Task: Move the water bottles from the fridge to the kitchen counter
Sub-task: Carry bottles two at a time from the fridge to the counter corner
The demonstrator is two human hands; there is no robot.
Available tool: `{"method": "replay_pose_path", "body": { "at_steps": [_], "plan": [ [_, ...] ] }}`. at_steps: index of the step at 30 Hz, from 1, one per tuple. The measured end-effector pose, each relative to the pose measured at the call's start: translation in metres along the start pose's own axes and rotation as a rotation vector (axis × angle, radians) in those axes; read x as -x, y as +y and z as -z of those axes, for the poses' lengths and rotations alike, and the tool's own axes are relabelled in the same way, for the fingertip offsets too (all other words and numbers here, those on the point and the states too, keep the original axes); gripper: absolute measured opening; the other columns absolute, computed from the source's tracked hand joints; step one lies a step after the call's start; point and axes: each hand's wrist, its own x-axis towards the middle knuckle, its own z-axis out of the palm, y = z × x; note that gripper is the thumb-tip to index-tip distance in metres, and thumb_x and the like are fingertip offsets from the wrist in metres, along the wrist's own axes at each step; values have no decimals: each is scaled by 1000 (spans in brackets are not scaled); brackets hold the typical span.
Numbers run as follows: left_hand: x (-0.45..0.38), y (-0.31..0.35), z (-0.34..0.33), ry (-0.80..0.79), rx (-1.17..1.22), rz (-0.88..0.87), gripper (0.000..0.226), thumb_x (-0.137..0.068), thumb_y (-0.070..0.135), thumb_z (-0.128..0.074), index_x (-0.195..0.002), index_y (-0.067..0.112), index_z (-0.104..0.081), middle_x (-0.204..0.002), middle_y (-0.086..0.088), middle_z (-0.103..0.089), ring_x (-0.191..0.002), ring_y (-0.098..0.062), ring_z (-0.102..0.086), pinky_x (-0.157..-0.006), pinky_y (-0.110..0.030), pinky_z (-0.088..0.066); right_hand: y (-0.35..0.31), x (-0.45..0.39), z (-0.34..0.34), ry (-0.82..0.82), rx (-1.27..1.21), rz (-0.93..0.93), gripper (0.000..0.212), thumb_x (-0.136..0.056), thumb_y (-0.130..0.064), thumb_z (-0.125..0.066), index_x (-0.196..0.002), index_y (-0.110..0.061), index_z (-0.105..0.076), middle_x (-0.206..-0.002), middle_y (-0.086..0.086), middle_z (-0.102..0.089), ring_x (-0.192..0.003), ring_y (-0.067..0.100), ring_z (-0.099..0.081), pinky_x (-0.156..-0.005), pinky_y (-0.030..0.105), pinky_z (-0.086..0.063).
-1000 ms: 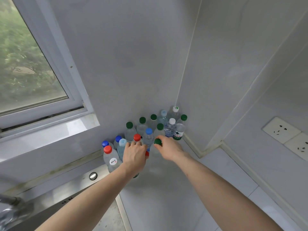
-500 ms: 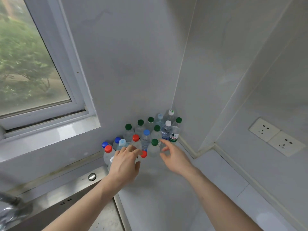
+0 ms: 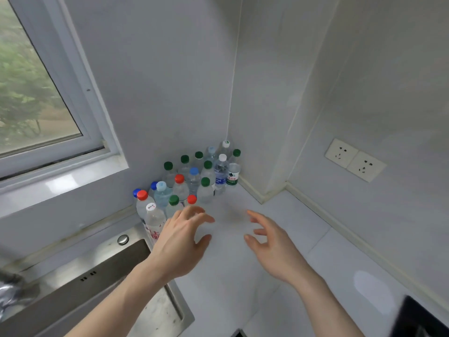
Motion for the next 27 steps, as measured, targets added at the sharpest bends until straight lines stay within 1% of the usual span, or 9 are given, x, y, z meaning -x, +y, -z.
{"method": "replay_pose_path", "body": {
  "at_steps": [2,5,10,14,17,21,24,25,27],
  "plan": [
    [3,13,-3,-18,10,-32,35,-96,43,-64,-131,44,-57,-141,17,-45,-126,-12,-47,-105,-30,-40,4,13,8,18,0,-4,55,-104,-35,-61,-154,-47,-42,-147,-29,-47,-126,-4,-54,-108,31,-49],
    [4,40,-9,-62,16,-97,35,-96,43,-63,-130,44,-57,-142,17,-44,-128,-12,-47,-106,-30,-39,17,42,26,74,-13,-38,55,-104,-36,-60,-155,-46,-40,-148,-30,-44,-129,-3,-52,-113,30,-46],
    [8,93,-27,-155,16,-205,35,-98,45,-60,-132,47,-54,-145,20,-41,-133,-9,-43,-109,-29,-36,48,103,56,175,-36,-120,54,-105,-40,-57,-154,-52,-37,-146,-36,-40,-133,-7,-46,-116,29,-42],
    [17,152,-54,-227,35,-316,35,-98,44,-60,-132,47,-54,-146,20,-41,-134,-9,-44,-110,-28,-35,80,168,85,281,-43,-203,53,-104,-43,-58,-152,-55,-37,-146,-38,-40,-135,-8,-45,-117,29,-42],
    [33,201,-77,-276,59,-376,36,-97,43,-61,-133,46,-56,-147,20,-41,-134,-10,-44,-113,-29,-33,102,222,105,341,-37,-257,53,-103,-42,-59,-150,-56,-39,-146,-39,-41,-136,-11,-44,-117,28,-42],
    [61,262,-105,-345,82,-487,37,-96,44,-62,-133,46,-57,-146,22,-41,-132,-8,-45,-112,-27,-31,125,292,129,423,-41,-321,52,-103,-42,-61,-147,-58,-41,-141,-46,-40,-137,-15,-40,-116,21,-38],
    [84,308,-121,-387,77,-570,38,-96,43,-63,-133,44,-57,-145,22,-42,-129,-9,-47,-110,-27,-33,143,349,144,478,-34,-368,54,-102,-42,-64,-151,-53,-42,-146,-39,-40,-132,-18,-39,-107,10,-32],
    [92,320,-126,-402,79,-586,38,-96,43,-62,-133,44,-57,-145,22,-42,-128,-8,-47,-110,-27,-33,149,365,147,498,-39,-381,55,-101,-43,-64,-151,-53,-42,-147,-39,-40,-130,-19,-40,-104,8,-32],
    [106,343,-136,-430,77,-640,40,-96,44,-62,-136,44,-55,-146,23,-40,-130,-7,-46,-110,-24,-32,159,399,152,538,-56,-407,56,-101,-45,-64,-151,-55,-41,-148,-40,-41,-130,-20,-40,-103,10,-35]
  ]
}}
